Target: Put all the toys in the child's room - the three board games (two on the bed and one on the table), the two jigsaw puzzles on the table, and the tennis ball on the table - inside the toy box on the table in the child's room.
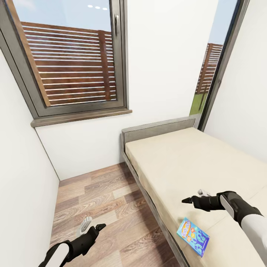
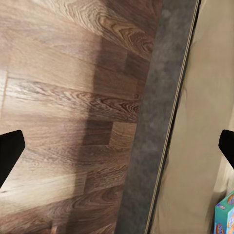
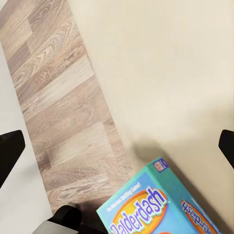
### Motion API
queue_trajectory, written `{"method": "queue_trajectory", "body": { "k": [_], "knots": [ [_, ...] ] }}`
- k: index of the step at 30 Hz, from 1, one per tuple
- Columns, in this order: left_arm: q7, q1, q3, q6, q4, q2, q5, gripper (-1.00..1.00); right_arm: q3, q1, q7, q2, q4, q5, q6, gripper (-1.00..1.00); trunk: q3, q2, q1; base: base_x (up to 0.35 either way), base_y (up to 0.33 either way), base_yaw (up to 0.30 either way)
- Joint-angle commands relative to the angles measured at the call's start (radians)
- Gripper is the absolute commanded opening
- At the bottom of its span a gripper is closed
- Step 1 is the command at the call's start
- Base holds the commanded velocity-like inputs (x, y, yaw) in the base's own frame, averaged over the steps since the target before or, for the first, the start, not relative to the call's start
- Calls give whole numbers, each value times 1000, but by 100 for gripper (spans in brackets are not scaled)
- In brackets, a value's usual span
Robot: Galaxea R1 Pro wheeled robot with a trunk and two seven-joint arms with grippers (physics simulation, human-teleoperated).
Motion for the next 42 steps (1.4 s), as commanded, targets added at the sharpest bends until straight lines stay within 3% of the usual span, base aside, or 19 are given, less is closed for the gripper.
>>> {"method": "queue_trajectory", "body": {
  "k": [1,32,42],
  "knots": [
    [-1,0,-1,2,0,1,2,100,8,-1,-1,-1,-1,-9,5,100,-1,0,0,0,0,0],
    [-1,0,-1,2,0,1,2,100,8,0,-1,-1,-1,-9,5,100,-1,0,0,0,0,0],
    [-2,-9,-2,3,2,-1,-5,100,8,-6,-2,12,-48,-11,8,100,-1,0,0,0,0,0]
  ]
}}
